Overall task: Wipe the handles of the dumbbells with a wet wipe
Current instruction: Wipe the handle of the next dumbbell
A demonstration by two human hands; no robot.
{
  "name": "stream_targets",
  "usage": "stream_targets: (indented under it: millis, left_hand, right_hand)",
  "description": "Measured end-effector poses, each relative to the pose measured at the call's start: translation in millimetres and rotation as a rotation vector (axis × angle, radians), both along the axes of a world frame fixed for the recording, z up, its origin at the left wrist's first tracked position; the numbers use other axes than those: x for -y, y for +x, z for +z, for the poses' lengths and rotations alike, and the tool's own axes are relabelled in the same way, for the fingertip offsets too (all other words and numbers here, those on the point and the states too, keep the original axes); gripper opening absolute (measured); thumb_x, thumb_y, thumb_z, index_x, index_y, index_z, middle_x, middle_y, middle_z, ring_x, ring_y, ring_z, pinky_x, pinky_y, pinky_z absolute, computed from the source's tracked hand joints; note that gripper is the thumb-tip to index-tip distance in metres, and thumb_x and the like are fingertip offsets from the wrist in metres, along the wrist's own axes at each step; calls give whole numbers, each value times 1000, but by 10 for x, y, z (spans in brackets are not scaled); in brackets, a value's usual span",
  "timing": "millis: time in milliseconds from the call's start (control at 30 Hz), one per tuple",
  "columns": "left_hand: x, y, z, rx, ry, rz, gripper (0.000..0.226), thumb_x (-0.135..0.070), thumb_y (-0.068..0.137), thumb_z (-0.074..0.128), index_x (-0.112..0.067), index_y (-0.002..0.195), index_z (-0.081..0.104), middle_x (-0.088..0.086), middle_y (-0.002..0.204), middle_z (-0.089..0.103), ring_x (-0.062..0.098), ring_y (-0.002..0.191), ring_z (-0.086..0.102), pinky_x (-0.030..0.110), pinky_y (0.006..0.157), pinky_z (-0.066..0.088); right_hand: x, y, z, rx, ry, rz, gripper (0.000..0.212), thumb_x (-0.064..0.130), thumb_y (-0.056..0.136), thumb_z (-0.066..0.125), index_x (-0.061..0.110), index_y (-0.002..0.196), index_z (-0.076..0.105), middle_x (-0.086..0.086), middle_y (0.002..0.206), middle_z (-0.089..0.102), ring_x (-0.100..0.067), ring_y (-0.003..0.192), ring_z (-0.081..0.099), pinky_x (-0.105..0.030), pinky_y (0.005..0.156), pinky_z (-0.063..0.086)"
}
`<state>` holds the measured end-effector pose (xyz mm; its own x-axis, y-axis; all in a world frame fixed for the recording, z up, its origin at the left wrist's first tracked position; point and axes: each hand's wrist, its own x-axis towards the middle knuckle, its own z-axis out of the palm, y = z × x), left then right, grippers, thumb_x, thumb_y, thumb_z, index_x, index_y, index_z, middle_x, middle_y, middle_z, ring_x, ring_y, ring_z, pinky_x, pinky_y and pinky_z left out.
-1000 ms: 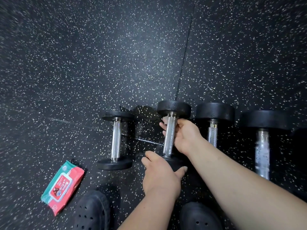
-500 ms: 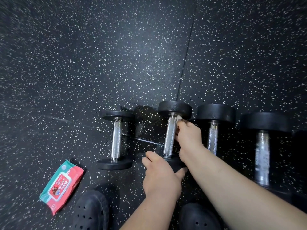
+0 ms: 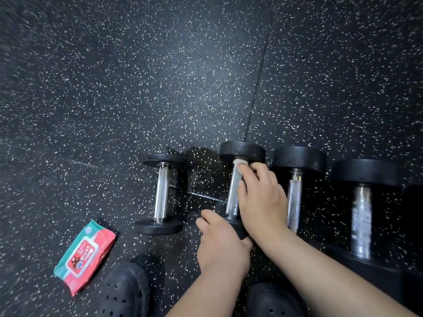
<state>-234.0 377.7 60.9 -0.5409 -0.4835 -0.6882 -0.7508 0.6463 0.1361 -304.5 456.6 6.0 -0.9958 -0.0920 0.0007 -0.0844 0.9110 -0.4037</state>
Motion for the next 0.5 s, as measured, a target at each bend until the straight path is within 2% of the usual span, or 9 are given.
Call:
stream_targets:
  millis: [133, 233, 333, 433, 500]
  left_hand:
    - [-3, -7, 7, 9, 4, 0, 96, -49, 81, 83, -10, 143, 21, 3, 133, 34, 27, 109, 68, 36, 75, 44]
    - [10, -7, 5, 13, 13, 3, 102, -58, 78, 84, -10, 143, 21, 4, 135, 35, 27, 109, 68, 36, 75, 45]
    - [18, -7, 8, 7, 23, 3, 105, -65, 74, 84, -10, 141, 24, 5, 134, 37, 28, 110, 67, 37, 76, 46]
    - [25, 0, 5, -1, 23, 12, 112, -67, 72, 85, -9, 144, 22, 6, 138, 36, 28, 113, 65, 38, 80, 48]
    - [29, 3, 0, -8, 15, 9, 113, -67, 73, 85, -9, 146, 21, 6, 139, 36, 27, 113, 66, 39, 83, 51]
  right_hand:
    - [11, -79, 15, -71, 266, 163, 53, 28, 95, 66, 28, 147, 55, -4, 108, 54, -29, 91, 53, -40, 67, 36]
    - [71, -162, -18, -59, 367, 263, 59, 27, 88, 74, 25, 145, 60, -5, 96, 60, -30, 83, 58, -40, 64, 33]
    - [92, -194, -15, -62, 357, 275, 55, 34, 86, 77, 25, 139, 66, -5, 88, 65, -29, 70, 61, -37, 59, 31]
    - [-29, -214, 13, -112, 258, 205, 39, 36, 96, 62, 29, 133, 69, -3, 86, 61, -31, 66, 60, -36, 55, 35]
    - [-79, -227, 20, -103, 211, 180, 38, 38, 100, 52, 33, 134, 67, -2, 86, 60, -31, 66, 61, -36, 54, 37]
